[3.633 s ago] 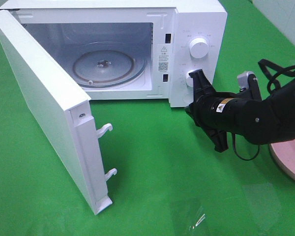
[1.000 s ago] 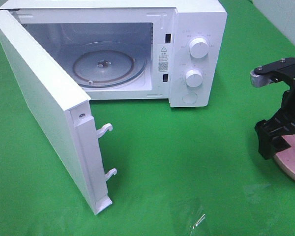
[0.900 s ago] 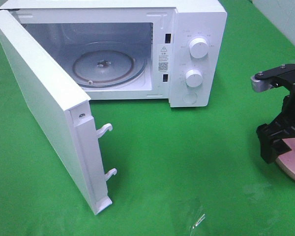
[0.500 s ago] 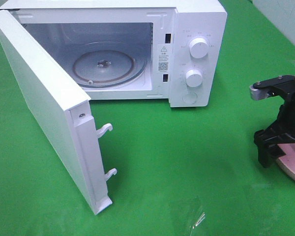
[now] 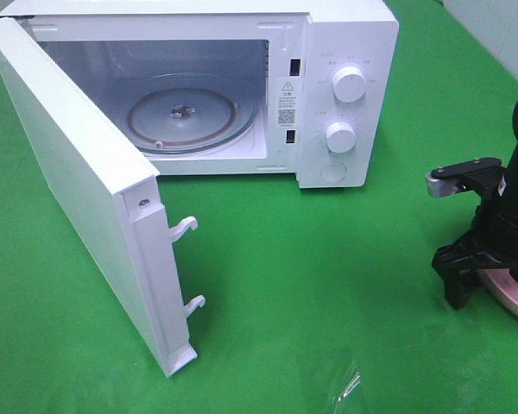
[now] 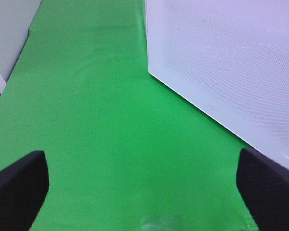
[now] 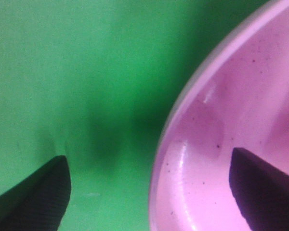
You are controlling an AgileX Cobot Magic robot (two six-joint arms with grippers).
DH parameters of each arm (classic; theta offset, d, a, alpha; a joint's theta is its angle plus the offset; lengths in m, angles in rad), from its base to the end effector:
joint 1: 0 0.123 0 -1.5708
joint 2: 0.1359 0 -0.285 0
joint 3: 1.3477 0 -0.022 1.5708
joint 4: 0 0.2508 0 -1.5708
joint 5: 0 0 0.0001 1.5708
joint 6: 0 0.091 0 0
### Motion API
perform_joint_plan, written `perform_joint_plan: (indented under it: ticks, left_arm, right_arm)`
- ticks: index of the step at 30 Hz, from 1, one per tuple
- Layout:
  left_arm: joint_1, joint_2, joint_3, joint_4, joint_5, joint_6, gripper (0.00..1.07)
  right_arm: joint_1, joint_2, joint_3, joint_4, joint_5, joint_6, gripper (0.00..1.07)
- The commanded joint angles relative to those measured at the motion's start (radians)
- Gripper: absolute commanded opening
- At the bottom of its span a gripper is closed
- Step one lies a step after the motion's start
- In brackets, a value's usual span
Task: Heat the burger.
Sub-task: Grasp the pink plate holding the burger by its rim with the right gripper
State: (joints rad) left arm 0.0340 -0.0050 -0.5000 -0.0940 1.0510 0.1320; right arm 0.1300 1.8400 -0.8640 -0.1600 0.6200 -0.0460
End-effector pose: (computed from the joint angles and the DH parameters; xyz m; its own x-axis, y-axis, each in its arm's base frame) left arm -0.0051 -0.0076 0.2783 -0.4360 0.0700 -0.8972 0.0766 0.9962 0.0406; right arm 0.2922 0.0297 0.1137 -0.9523 -0.3009 -0.0507 -0.2947 0.9500 -0.1029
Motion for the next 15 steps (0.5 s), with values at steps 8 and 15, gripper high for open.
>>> perform_joint_plan:
  ticks: [8, 15]
  left_arm:
    - [0.000, -0.023, 0.002, -0.002, -0.014, 0.001, 0.98]
    - [0.000, -0.023, 0.002, -0.002, -0.014, 0.001, 0.98]
  right_arm:
    - [-0.003, 0.019, 0.001, -0.021, -0.033, 0.018, 0.74]
    - [-0.003, 0.019, 0.001, -0.059, -0.038, 0.092, 0.61]
